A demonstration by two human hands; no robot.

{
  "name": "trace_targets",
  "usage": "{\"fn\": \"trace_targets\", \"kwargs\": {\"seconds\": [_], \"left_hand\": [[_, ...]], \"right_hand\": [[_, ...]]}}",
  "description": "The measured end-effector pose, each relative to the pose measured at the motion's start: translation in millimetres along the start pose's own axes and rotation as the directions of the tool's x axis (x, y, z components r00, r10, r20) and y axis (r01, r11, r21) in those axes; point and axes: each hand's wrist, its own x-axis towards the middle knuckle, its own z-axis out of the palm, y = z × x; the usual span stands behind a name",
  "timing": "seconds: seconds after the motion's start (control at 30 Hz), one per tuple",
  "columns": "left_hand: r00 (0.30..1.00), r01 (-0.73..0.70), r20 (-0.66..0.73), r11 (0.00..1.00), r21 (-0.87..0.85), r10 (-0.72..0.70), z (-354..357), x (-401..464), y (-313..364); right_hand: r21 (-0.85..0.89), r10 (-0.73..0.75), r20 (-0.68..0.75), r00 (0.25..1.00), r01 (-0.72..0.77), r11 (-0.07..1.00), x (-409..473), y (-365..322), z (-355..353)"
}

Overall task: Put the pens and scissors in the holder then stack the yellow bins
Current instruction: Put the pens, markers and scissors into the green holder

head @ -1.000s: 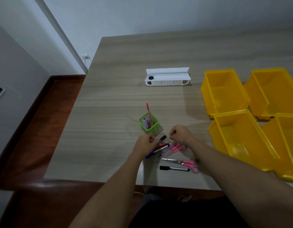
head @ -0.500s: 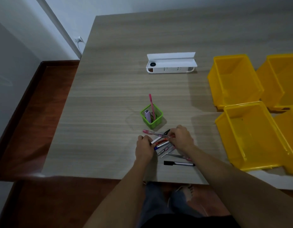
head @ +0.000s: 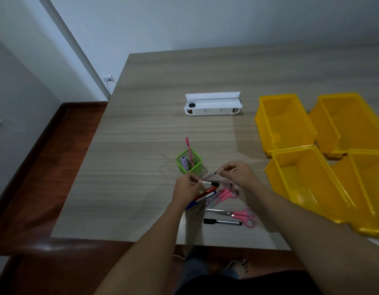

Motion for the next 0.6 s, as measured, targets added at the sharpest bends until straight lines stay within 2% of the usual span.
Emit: {"fn": "trace_targets", "kwargs": {"seconds": [0.13, 0.37, 0.47, 0.6], "left_hand": [[0.99, -0.139, 0.003, 0.99, -0.028, 0.139, -6.0, 9.4, 44.8], [0.942, -0.317, -0.138, 0.946, -0.068, 0.306, -53.6, 35.8, 107.4], [0.913, -0.358, -0.223, 0.933, -0.042, 0.34, -86.7, 50.4, 124.1], [0.9, -0.376, -0.238, 0.927, 0.004, 0.366, -115.9, 63.8, 125.4]], "right_hand": [[-0.014, -0.063, -0.05, 0.997, 0.062, 0.998, 5.5, -23.3, -24.9], [-0.004, -0.154, -0.16, 0.975, 0.156, 0.988, 18.9, -74.2, -49.8], [0.02, -0.191, -0.189, 0.963, 0.198, 0.98, 25.2, -98.0, -49.5], [0.04, -0.214, -0.18, 0.96, 0.225, 0.974, 34.7, -123.1, -38.3]]}}
